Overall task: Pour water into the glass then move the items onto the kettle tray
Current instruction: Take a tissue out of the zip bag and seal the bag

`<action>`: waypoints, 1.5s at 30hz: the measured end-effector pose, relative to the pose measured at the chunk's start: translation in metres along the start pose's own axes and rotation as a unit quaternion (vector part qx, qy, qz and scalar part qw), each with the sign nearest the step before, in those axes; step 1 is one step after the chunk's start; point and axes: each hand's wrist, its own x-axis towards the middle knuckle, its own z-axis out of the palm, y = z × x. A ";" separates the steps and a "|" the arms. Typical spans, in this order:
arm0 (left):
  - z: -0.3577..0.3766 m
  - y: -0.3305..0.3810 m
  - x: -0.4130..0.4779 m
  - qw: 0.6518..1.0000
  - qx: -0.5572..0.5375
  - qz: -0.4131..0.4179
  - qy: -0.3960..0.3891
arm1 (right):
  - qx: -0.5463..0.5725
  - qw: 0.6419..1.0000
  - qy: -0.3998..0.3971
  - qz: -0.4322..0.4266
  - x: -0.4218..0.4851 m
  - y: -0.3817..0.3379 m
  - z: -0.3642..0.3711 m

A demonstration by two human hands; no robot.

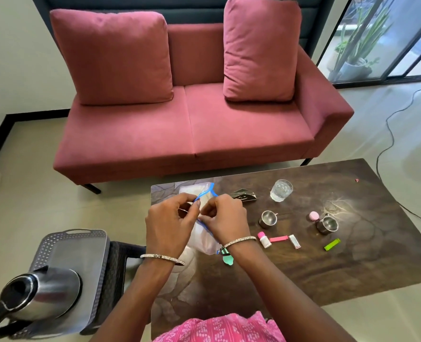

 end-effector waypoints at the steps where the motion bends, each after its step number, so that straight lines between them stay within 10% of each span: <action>1: 0.000 0.001 0.000 1.000 -0.008 -0.002 0.001 | 0.008 1.000 0.010 0.000 0.001 0.000 0.000; 21: 0.006 0.017 -0.029 0.998 -0.024 -0.023 0.048 | 0.008 0.998 0.041 -0.036 -0.007 0.014 0.009; 45: 0.030 -0.032 -0.038 0.964 -0.136 -0.226 0.026 | 0.074 0.954 0.019 -0.289 -0.031 0.031 -0.003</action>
